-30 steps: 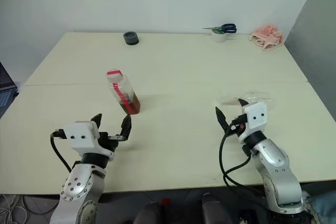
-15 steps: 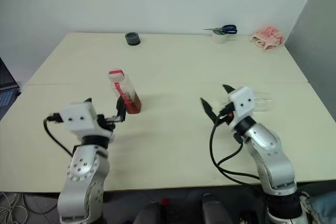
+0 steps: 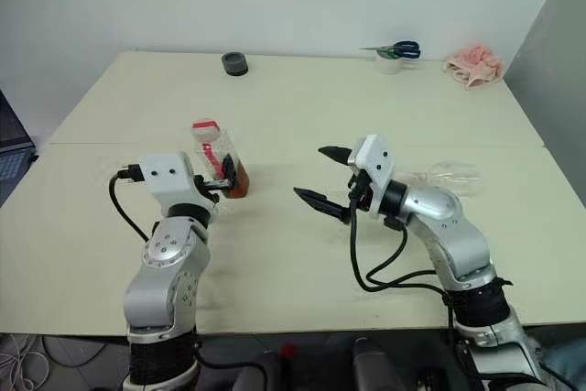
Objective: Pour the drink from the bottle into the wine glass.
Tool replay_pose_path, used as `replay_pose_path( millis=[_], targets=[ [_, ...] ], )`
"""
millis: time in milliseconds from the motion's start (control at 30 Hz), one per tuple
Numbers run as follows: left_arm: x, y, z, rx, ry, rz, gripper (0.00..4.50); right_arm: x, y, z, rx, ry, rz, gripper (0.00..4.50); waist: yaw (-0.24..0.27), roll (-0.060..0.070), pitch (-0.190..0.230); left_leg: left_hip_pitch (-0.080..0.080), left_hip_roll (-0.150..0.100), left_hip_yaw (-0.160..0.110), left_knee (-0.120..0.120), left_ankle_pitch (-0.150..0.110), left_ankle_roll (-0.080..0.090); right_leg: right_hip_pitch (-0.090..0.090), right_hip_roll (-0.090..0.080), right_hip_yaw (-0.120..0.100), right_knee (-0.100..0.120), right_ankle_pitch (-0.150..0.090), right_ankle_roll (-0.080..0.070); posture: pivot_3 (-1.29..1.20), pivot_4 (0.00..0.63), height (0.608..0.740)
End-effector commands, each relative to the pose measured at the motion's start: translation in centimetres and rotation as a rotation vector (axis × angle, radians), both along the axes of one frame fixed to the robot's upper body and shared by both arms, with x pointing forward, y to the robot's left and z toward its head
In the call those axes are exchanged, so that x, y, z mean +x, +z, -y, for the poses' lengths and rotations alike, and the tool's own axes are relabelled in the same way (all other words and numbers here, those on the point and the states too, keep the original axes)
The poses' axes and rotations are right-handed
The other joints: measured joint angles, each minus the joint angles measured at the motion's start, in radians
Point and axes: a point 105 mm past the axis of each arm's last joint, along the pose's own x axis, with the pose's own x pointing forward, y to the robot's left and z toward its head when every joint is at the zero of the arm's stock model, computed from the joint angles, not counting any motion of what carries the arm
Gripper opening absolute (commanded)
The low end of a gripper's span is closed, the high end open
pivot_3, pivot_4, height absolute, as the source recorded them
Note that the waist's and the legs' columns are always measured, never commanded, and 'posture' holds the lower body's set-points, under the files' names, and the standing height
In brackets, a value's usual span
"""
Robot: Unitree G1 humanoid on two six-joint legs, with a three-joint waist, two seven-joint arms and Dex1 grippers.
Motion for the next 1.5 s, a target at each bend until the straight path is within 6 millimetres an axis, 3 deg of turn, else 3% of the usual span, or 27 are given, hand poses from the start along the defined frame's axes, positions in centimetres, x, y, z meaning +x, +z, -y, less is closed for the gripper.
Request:
replay_pose_path(
  millis=[33, 333, 433, 633, 700, 767, 867, 967, 1167, 1500],
  targets=[
    [1.0, 1.3, 0.3, 0.006, -0.029, 0.062, 4.48, -0.7, 1.3, -1.0, 0.018, 0.073, 0.041, 4.47, 0.000, 0.000, 0.000, 0.000, 0.000, 0.000, 0.000, 0.000, 0.000, 0.000, 0.000, 0.000, 0.001, 0.000, 0.000, 0.00, 0.150, 0.740],
    [2.9, 2.3, 0.9, 0.022, -0.093, 0.107, 4.48, -0.5, 1.4, -1.6, 0.011, 0.093, 0.054, 4.47, 0.000, 0.000, 0.000, -0.002, -0.001, -0.005, 0.000, 0.000, 0.000, 0.000, -0.001, -0.004, 0.001, 0.000, 0.000, 0.00, 0.150, 0.740],
    [2.9, 2.7, 0.7, 0.045, -0.100, 0.129, 3.95, -0.5, 1.3, -1.5, 0.005, 0.089, 0.055, 4.50, 0.000, 0.000, 0.000, -0.002, -0.001, -0.006, 0.000, 0.000, 0.000, 0.000, -0.001, -0.005, 0.001, 0.000, 0.000, 0.00, 0.150, 0.740],
    [2.7, 2.4, 0.5, 0.061, -0.096, 0.135, 2.20, -0.5, 1.0, -1.4, -0.015, 0.081, 0.053, 4.50, 0.001, 0.000, 0.000, -0.003, -0.002, -0.007, 0.001, 0.000, 0.000, 0.000, -0.003, -0.006, 0.002, 0.000, 0.000, 0.00, 0.150, 0.740],
    [2.6, 2.8, 0.5, 0.065, -0.110, 0.146, 2.17, 0.2, 1.3, -1.1, -0.026, 0.035, 0.047, 4.50, 0.000, 0.000, 0.000, -0.003, -0.003, -0.007, 0.001, 0.000, 0.000, 0.000, -0.004, -0.006, 0.002, 0.000, 0.000, 0.00, 0.150, 0.740],
    [2.2, 4.0, 1.5, 0.081, -0.224, 0.172, 2.17, 1.8, 3.0, -0.3, -0.003, -0.070, -0.016, 4.50, -0.001, 0.000, 0.000, -0.003, -0.003, -0.007, 0.001, 0.000, 0.000, 0.000, -0.004, -0.006, 0.002, 0.000, 0.000, 0.00, 0.150, 0.740],
    [1.0, 4.7, 3.2, 0.085, -0.424, 0.157, 2.17, 1.6, 5.7, 0.1, 0.077, -0.083, -0.071, 4.50, -0.001, 0.001, 0.001, -0.006, -0.003, -0.008, 0.001, 0.002, -0.003, -0.004, -0.004, -0.007, 0.005, 0.000, -0.001, 0.00, 0.150, 0.740],
    [-0.6, 4.4, 5.0, 0.111, -0.624, 0.106, 2.17, 0.9, 5.6, -1.0, 0.046, -0.075, -0.092, 4.50, -0.001, 0.001, 0.000, -0.008, -0.003, -0.012, 0.000, 0.002, -0.003, -0.004, -0.004, -0.011, 0.004, -0.001, -0.003, 0.00, 0.150, 0.740],
    [-1.9, 4.4, 6.7, 0.112, -0.805, 0.085, 2.17, 0.3, 5.8, -2.6, 0.079, -0.056, -0.150, 4.50, -0.001, 0.001, 0.001, -0.013, -0.003, -0.013, 0.001, 0.002, -0.003, -0.008, -0.005, -0.012, 0.004, -0.002, -0.004, 0.00, 0.150, 0.740],
    [-2.2, 4.3, 8.7, 0.171, -0.895, 0.107, 2.17, 0.6, 4.7, -3.9, 0.085, -0.073, -0.204, 4.50, -0.001, 0.001, 0.001, -0.013, -0.004, -0.013, 0.000, 0.002, -0.003, -0.009, -0.005, -0.012, 0.005, -0.002, -0.004, 0.00, 0.150, 0.740]
  ],
)
